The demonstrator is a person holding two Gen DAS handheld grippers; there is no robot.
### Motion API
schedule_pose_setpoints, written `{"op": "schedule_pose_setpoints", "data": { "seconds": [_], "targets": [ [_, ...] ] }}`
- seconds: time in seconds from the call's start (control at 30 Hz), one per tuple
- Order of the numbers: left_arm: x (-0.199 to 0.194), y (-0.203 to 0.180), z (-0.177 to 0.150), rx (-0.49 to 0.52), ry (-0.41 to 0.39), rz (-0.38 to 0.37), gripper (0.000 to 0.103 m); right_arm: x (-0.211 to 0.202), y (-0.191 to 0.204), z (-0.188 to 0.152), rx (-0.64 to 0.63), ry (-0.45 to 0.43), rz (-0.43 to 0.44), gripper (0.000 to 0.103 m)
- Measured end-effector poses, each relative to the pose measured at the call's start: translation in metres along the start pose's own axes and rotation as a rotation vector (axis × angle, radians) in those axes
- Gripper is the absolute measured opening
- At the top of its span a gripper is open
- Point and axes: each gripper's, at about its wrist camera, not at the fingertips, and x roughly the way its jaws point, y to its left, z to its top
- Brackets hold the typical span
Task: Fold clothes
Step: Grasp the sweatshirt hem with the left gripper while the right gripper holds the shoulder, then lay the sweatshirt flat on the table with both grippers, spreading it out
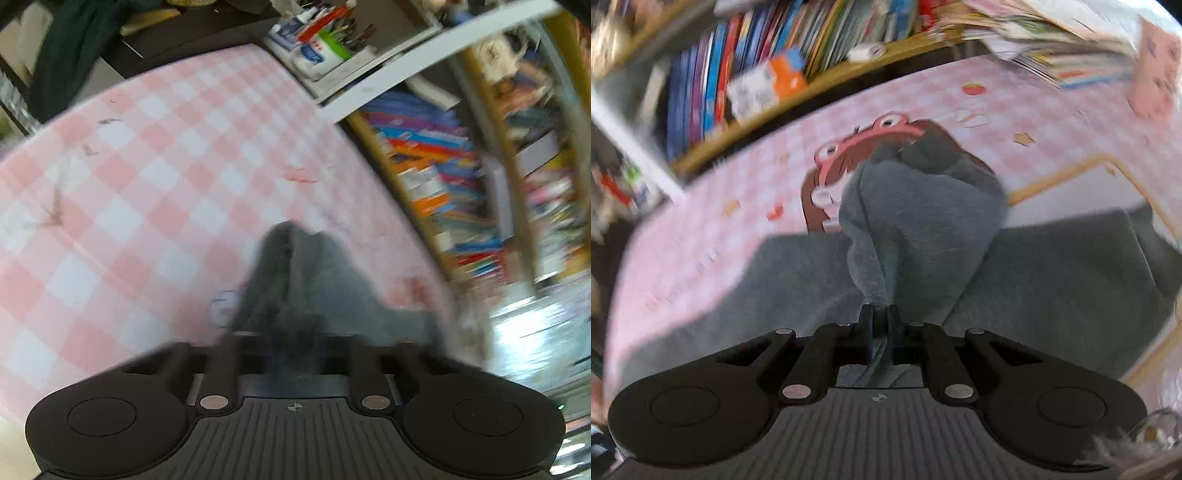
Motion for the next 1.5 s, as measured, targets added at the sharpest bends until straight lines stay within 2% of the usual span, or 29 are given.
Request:
{"op": "schedule_pose_setpoints", "data": {
  "seconds": [0.1,0.2,0.27,0.37,0.43,0.53,0.6,0.63,0.7,0.8,0.9,1.0,1.2,1.27,1.37,1.43,1.47,1.5],
  "targets": [
    [-0.004,-0.002,0.010,-0.075,-0.034,-0.082,0.005,-0.023,-0.018,0.007,0.125,-0.037,0.097,0.007],
    [0.008,-0.008,0.025,-0.152,-0.074,-0.171,0.005,-0.031,-0.030,0.026,0.264,-0.073,0.200,0.007],
    [0.020,-0.012,0.040,-0.214,-0.109,-0.221,0.005,-0.032,-0.034,0.044,0.338,-0.105,0.259,0.007],
    [0.047,-0.019,0.069,-0.295,-0.159,-0.257,0.005,-0.024,-0.030,0.082,0.378,-0.158,0.305,0.007],
    [0.067,-0.026,0.089,-0.299,-0.175,-0.242,0.005,-0.013,-0.021,0.111,0.373,-0.185,0.323,0.007],
    [0.096,-0.036,0.114,-0.279,-0.181,-0.162,0.011,0.014,-0.006,0.154,0.355,-0.215,0.312,0.007],
    [0.109,-0.039,0.127,-0.286,-0.185,-0.058,0.025,0.022,-0.002,0.163,0.304,-0.223,0.283,0.018],
    [0.110,-0.040,0.129,-0.276,-0.194,-0.010,0.029,0.025,0.000,0.164,0.273,-0.226,0.265,0.037],
    [0.103,-0.041,0.129,-0.225,-0.223,0.047,0.032,0.031,0.002,0.167,0.210,-0.231,0.230,0.040],
    [0.084,-0.051,0.115,-0.034,-0.244,0.082,0.032,0.038,0.006,0.166,0.090,-0.228,0.177,0.040],
    [0.084,-0.064,0.095,0.186,-0.180,0.143,0.032,0.043,0.004,0.133,-0.131,-0.158,0.109,0.040],
    [0.098,-0.073,0.075,0.345,-0.111,0.216,0.032,0.050,0.004,0.092,-0.253,-0.075,0.053,0.040],
    [0.131,-0.091,0.044,0.584,-0.060,0.356,0.033,0.052,-0.001,0.020,-0.436,-0.001,-0.119,0.038],
    [0.137,-0.093,0.038,0.630,-0.051,0.396,0.033,0.050,-0.009,0.003,-0.467,0.019,-0.179,0.038],
    [0.145,-0.092,0.035,0.648,-0.034,0.410,0.033,0.045,-0.020,-0.008,-0.460,0.024,-0.189,0.040],
    [0.146,-0.094,0.033,0.659,-0.044,0.407,0.030,0.041,-0.027,-0.013,-0.448,0.025,-0.185,0.040],
    [0.146,-0.096,0.031,0.671,-0.053,0.408,0.013,0.040,-0.028,-0.015,-0.447,0.024,-0.186,0.040],
    [0.142,-0.100,0.029,0.686,-0.069,0.402,0.002,0.040,-0.027,-0.016,-0.451,0.022,-0.190,0.040]
  ]
}}
